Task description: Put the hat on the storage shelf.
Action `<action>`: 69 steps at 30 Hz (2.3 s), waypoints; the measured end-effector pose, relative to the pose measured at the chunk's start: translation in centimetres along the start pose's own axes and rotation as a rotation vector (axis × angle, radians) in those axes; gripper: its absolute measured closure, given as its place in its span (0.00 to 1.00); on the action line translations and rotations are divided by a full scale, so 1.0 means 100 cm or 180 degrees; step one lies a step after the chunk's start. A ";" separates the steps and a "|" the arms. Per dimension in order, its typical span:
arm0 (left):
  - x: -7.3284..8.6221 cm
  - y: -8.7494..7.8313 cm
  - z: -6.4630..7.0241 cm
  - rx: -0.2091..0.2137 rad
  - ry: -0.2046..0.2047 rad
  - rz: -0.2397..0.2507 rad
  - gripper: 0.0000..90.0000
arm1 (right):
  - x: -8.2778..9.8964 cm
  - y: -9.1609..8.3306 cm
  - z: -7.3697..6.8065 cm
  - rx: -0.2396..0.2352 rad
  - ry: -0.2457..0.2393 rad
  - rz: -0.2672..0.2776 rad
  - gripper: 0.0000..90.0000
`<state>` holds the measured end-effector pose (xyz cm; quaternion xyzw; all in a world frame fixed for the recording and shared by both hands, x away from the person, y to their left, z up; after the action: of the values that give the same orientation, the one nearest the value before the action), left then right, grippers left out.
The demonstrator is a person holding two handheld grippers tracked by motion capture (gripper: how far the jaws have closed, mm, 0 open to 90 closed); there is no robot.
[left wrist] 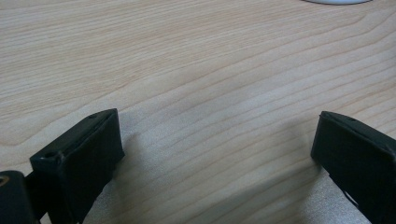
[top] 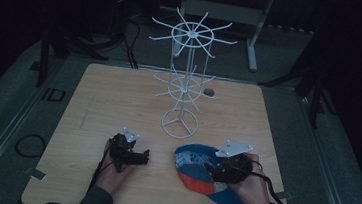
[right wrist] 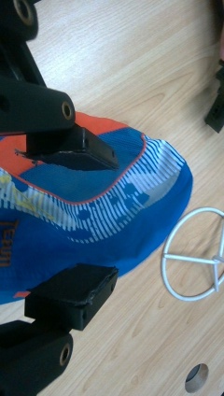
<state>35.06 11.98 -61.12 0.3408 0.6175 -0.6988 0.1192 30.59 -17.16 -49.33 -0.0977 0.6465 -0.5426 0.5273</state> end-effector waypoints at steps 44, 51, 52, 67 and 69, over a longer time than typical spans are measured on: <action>0.000 0.000 0.000 -0.0002 -0.0006 -0.0003 0.03 | -0.029 0.041 0.029 -0.0333 -0.0291 -0.0557 0.42; 0.000 0.000 0.000 -0.0002 -0.0012 -0.0002 0.03 | -0.030 0.046 0.028 -0.0396 -0.0312 -0.0601 0.42; 0.000 0.000 0.000 -0.0002 -0.0012 -0.0002 0.03 | -0.030 0.047 0.028 -0.0399 -0.0325 -0.0611 0.42; 0.000 0.000 0.000 0.0000 -0.0017 0.0006 0.03 | -0.038 0.056 0.022 -0.0436 -0.0421 -0.0710 0.42; 0.000 0.000 0.000 0.0000 -0.0017 0.0006 0.03 | -0.039 0.057 0.022 -0.0443 -0.0417 -0.0721 0.42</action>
<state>35.08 11.93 -61.11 0.3396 0.6168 -0.6996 0.1215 36.48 -13.52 -51.37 -0.2414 0.6316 -0.5450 0.4958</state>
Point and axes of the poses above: each handheld gripper's, and its own axes: y roughly forward along the jaws, x roughly out of its underside, z roughly to its right, the point moved 6 cm from there along y, roughly forward along the jaws, and after that the axes turned 5 degrees about -z, right-handed, at the moved point
